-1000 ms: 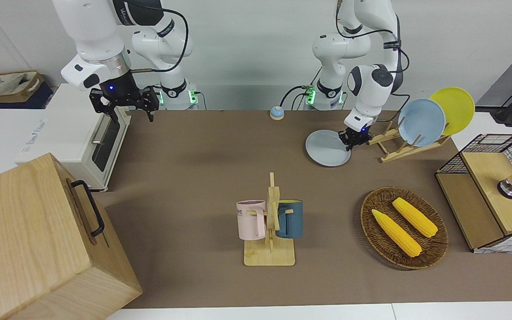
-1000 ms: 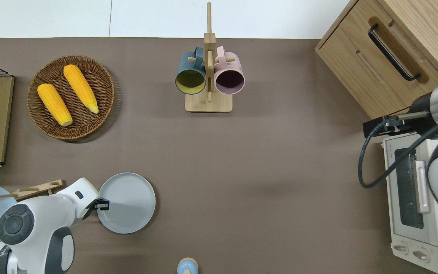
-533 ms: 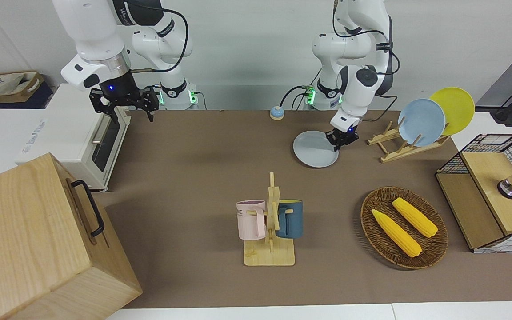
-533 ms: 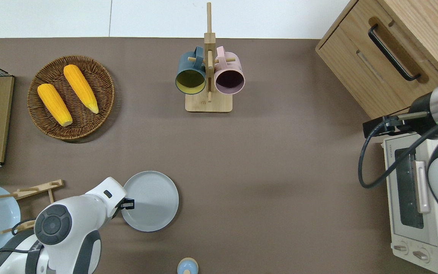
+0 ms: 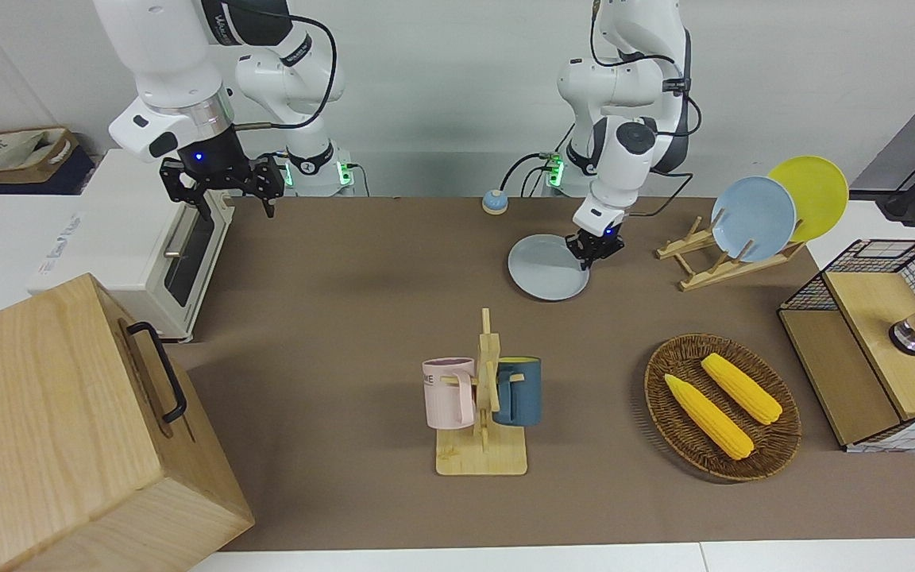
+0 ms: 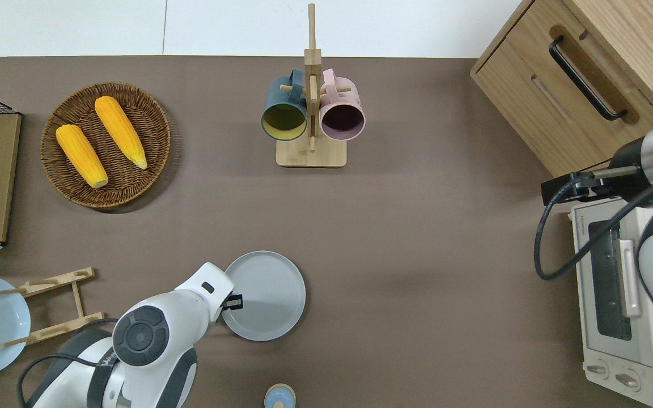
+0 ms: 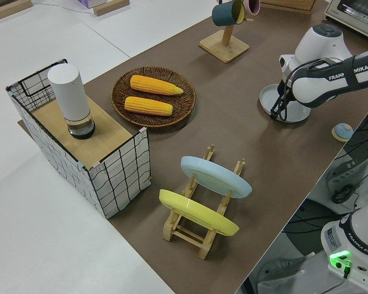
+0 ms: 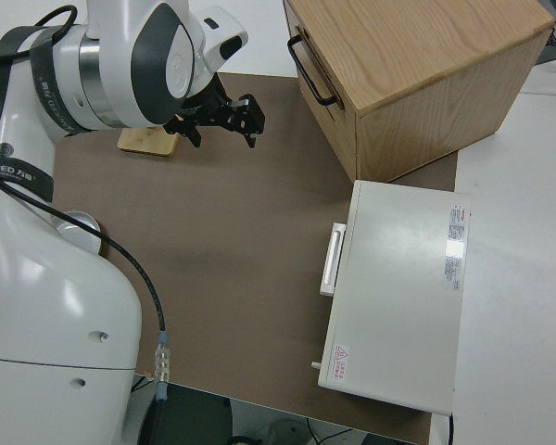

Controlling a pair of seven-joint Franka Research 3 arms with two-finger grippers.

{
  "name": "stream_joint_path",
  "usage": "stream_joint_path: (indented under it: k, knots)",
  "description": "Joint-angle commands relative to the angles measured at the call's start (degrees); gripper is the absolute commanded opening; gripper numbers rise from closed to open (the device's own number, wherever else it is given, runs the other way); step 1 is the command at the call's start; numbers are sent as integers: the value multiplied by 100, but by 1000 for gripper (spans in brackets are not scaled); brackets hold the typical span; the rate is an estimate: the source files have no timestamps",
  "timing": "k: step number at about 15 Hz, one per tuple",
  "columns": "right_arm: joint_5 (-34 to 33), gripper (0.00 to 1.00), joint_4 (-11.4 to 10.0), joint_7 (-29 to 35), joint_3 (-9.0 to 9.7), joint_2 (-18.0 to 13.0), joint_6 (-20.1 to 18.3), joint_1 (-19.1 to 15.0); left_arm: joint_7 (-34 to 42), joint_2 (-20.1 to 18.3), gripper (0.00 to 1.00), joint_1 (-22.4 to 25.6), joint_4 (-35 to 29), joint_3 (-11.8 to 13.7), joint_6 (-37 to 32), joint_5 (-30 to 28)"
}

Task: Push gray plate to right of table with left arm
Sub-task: 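Push the gray plate across the table with the left gripper toward the toaster oven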

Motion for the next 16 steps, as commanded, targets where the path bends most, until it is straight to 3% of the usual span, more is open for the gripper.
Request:
stream_joint_path:
  k: [1,16]
  knots:
    - [40,983,8,18,-1,-33,-59,-4,-783,533,0,-589,346,11,137,-55]
    - [40,983,8,18,-1,-33,-59,-4,-2664,1482,0,-1626,1577,-103,137,7]
